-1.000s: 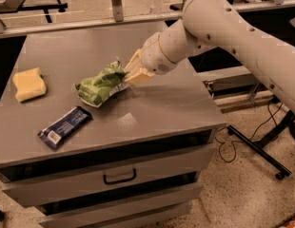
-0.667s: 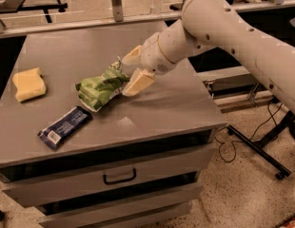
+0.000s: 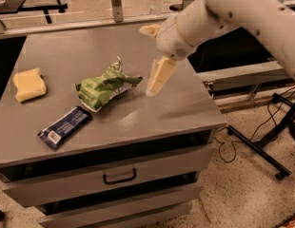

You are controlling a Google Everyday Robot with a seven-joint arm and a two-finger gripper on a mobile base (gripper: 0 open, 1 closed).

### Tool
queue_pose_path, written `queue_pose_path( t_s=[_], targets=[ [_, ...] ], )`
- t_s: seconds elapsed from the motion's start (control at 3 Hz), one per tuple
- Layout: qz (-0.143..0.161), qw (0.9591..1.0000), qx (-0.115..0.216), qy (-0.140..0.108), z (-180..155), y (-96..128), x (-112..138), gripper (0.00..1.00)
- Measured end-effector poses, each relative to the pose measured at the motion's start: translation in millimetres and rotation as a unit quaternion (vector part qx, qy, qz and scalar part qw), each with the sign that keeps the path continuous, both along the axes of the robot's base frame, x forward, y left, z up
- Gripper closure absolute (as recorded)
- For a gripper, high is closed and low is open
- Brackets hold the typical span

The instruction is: Move green jalapeno chip bag near rxbar blueberry

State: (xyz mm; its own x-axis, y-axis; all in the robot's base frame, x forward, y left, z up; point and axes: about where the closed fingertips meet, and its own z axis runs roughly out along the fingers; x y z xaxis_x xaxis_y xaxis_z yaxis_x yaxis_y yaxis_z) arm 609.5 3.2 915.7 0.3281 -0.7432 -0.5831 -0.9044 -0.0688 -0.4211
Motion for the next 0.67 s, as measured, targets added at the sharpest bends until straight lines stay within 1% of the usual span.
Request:
queue_pose_path(
  t_s=[0.33, 0.67],
  targets=[
    [-0.046, 0.9975, -0.051, -0.016, 29.5, -49.2, -4.9, 0.00],
    [-0.055, 0.9971, -0.052, -0.010, 28.7, -51.9, -4.7, 0.00]
  ],
)
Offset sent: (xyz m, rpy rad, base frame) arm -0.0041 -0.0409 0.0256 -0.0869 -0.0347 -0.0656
